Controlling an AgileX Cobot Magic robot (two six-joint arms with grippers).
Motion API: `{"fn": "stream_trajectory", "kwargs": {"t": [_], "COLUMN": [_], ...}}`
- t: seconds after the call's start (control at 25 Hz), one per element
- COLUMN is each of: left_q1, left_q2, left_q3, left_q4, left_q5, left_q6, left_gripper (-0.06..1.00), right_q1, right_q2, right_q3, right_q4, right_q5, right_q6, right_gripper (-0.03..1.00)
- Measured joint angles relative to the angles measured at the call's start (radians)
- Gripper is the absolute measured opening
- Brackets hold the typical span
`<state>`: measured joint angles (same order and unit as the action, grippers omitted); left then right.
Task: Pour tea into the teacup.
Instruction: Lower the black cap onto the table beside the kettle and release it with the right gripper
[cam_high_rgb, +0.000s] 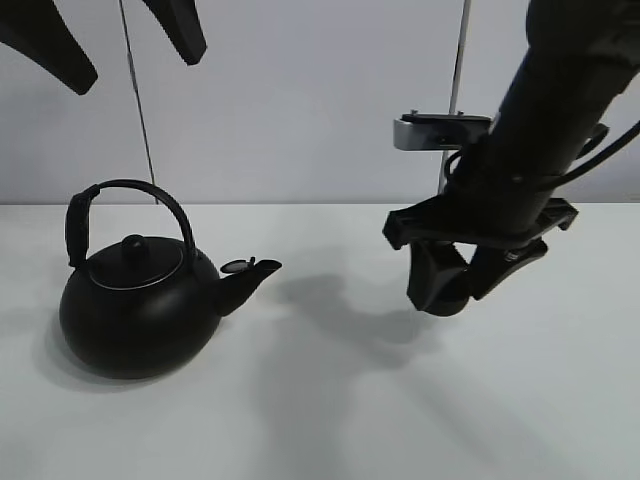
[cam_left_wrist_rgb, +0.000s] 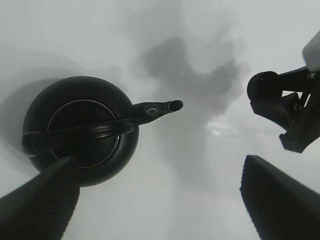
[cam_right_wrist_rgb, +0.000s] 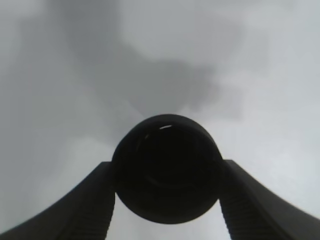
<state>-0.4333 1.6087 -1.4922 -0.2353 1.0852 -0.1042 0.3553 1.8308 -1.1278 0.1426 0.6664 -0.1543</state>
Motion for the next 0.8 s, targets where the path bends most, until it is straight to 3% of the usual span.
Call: {"fn": "stream_trajectory", "kwargs": {"t": [0.32, 0.8], "left_q1": [0.000, 0.000], "left_q2": [0.000, 0.000], "left_q3": [0.000, 0.000], "left_q4": [0.000, 0.000], "left_q5": [0.000, 0.000], "left_q6": [0.000, 0.000], "left_gripper": [0.63, 0.63], "right_q1": [0.120, 0.128], "right_q2": [0.000, 0.073], "right_q3": [-0.002, -0.016], "right_q4": [-0.007, 0.000], "right_q5": [-0.060, -0.113], "right_q6": [0.000, 0.007], "right_gripper": [0.41, 0.41]}}
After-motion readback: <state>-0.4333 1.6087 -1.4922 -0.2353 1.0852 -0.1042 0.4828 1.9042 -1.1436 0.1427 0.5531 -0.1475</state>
